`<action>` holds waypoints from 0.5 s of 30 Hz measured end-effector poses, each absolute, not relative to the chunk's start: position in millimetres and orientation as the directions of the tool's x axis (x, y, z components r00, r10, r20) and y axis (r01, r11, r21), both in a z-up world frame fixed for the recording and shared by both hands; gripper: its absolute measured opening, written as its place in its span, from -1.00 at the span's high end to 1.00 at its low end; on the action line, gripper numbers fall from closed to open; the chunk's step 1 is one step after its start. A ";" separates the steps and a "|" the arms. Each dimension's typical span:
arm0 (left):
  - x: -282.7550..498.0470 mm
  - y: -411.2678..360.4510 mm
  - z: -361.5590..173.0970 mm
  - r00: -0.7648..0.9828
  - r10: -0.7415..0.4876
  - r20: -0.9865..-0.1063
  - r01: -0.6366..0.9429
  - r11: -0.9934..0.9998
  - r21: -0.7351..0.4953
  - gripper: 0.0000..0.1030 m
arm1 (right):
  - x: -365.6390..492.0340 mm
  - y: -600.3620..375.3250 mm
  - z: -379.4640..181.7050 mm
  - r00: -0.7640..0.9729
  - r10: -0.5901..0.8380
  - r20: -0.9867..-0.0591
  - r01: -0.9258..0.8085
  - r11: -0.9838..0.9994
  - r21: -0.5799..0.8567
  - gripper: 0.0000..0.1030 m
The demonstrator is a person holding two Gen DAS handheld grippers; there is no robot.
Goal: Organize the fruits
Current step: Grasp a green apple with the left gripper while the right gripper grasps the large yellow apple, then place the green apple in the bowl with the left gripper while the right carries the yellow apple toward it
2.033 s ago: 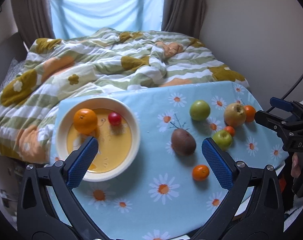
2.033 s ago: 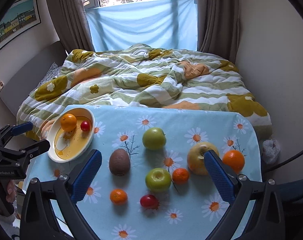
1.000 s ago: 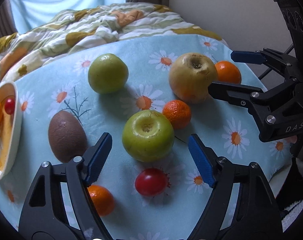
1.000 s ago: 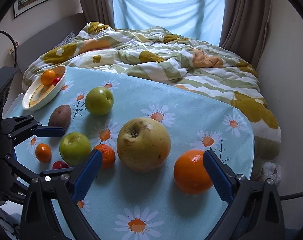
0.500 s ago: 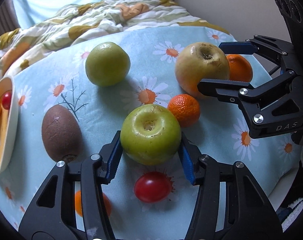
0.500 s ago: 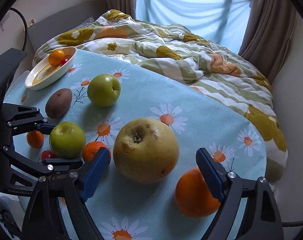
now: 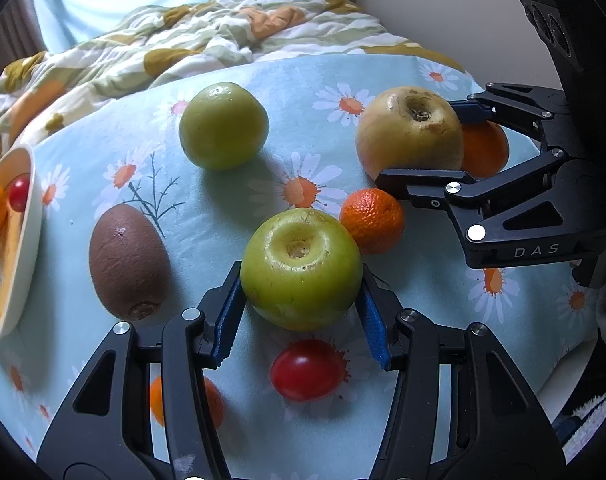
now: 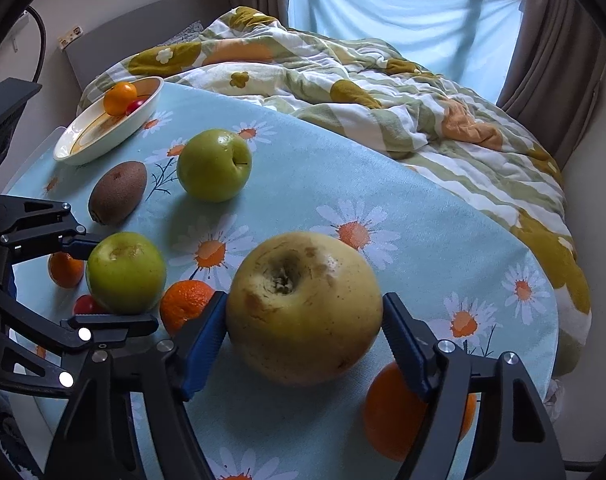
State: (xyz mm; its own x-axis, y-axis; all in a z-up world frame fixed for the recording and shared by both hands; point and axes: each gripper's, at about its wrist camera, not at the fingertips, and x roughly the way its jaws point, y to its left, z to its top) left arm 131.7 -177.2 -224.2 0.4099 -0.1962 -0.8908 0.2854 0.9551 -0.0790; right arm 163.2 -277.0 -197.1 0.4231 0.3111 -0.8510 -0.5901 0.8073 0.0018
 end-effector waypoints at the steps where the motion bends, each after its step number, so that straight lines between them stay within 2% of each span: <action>1: 131.4 -176.9 -223.8 0.412 -0.197 -0.890 0.285 0.955 -0.080 -0.14 | 162.7 -276.5 -196.9 0.425 0.308 -0.851 -0.591 0.806 -0.003 -0.36; 15: 125.3 -174.0 -193.4 0.468 -0.214 -0.858 0.275 0.957 -0.089 -0.14 | 153.4 -276.2 -166.8 0.451 0.339 -0.826 -0.558 0.829 0.035 -0.35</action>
State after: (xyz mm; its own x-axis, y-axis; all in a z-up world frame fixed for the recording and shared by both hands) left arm 125.3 -174.0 -193.4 0.4677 -0.2141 -0.8576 0.2747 0.9574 -0.0891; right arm 153.4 -276.2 -166.8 0.4513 0.3387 -0.8256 -0.5584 0.8288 0.0348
